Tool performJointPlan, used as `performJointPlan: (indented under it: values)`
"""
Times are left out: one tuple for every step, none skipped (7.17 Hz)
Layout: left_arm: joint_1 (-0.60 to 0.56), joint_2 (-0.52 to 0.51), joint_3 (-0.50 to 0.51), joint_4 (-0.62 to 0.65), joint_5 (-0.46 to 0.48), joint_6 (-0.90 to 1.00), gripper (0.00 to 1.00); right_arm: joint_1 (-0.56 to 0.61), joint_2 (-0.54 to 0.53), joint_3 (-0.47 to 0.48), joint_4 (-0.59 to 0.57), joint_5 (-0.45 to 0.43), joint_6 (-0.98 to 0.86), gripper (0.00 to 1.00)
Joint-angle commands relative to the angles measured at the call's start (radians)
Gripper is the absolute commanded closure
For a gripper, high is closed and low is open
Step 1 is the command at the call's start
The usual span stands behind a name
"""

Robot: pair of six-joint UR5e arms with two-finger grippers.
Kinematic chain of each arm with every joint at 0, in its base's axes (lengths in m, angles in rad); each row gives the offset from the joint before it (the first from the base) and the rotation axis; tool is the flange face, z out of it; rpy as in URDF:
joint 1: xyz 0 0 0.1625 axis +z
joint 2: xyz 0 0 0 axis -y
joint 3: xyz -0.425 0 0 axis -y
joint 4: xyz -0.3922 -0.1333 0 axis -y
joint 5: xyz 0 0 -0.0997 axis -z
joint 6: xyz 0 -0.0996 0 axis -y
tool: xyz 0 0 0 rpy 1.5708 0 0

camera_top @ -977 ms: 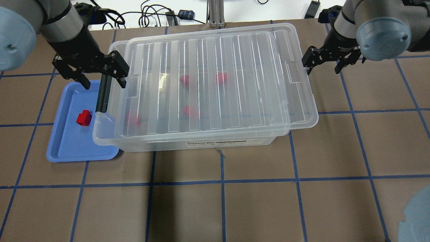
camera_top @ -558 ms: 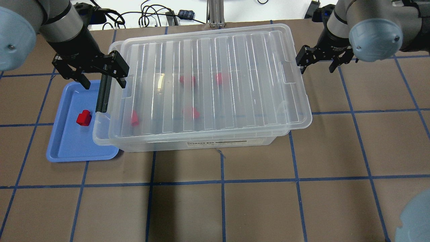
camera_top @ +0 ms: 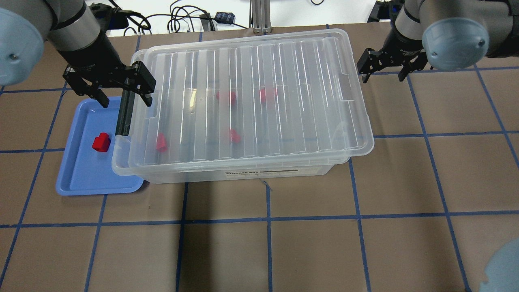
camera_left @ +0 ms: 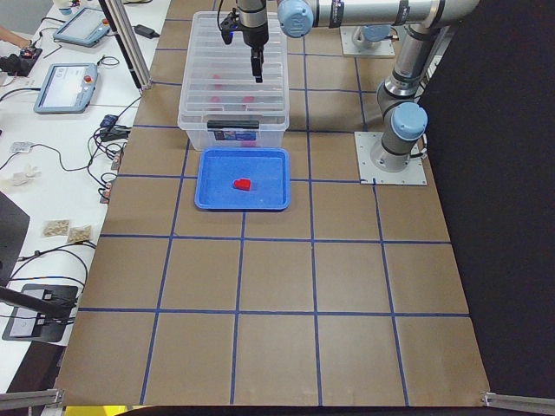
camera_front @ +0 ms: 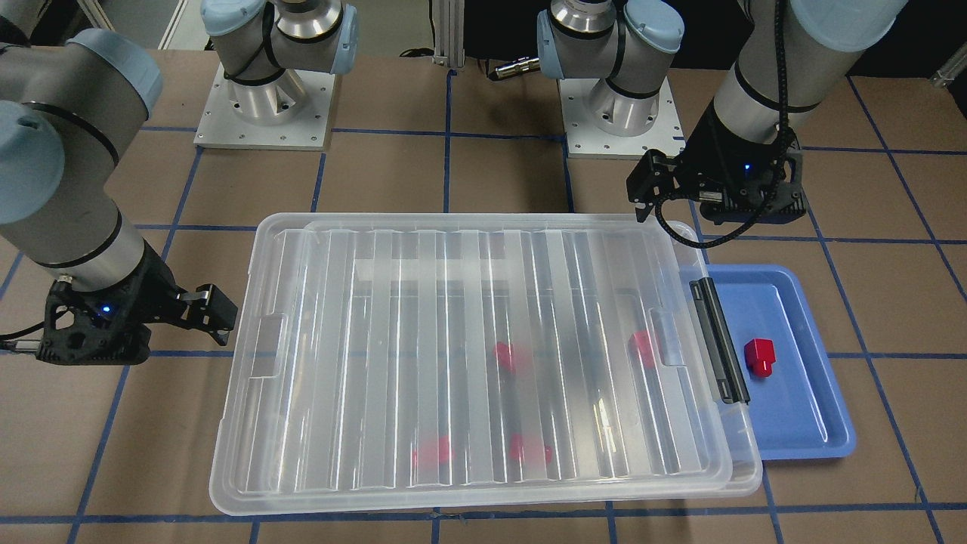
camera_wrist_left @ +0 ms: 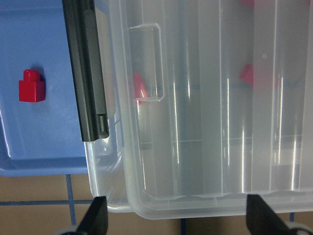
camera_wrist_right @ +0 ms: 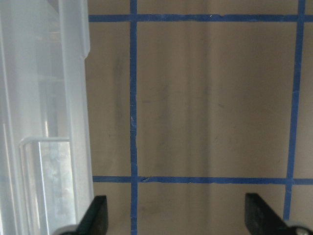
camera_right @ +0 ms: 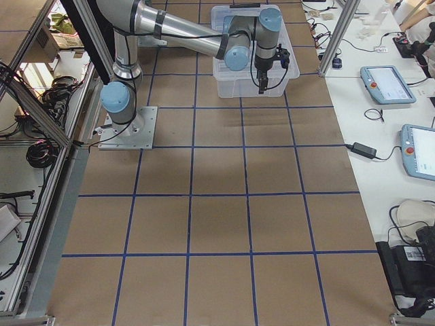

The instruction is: Place red block in blue tray from box

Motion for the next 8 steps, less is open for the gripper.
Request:
performJointPlan:
  values:
    - [0.0,0.001,0.0,0.0,-0.001,-0.001,0.0,0.001,-0.099,-0.064,0.105,-0.006,0.011,0.0]
    - [0.0,0.001,0.0,0.0,-0.001,-0.001,0.0,0.002,-0.161,-0.075,0.167,0.001,0.016,0.0]
    - [0.002,-0.002,0.0,0.0,0.002,-0.001,0.0,0.013,-0.221,-0.075,0.214,-0.003,0.055,0.0]
    - [0.0,-0.002,0.0,0.0,0.004,0.001,0.0,0.051,-0.249,-0.064,0.253,-0.003,0.106,0.0]
    - [0.0,-0.002,0.0,-0.002,0.013,0.001,0.0,0.118,-0.246,-0.064,0.253,-0.009,0.178,0.0]
    - [0.0,-0.001,0.0,0.0,0.01,0.001,0.0,0.157,-0.245,-0.064,0.249,-0.011,0.215,0.0]
    - [0.0,-0.001,0.0,0.0,0.01,0.001,0.0,0.157,-0.24,-0.064,0.246,-0.011,0.212,0.0]
    - [0.0,0.001,0.0,0.0,0.01,0.001,0.0,0.157,-0.239,-0.064,0.249,-0.029,0.212,0.0]
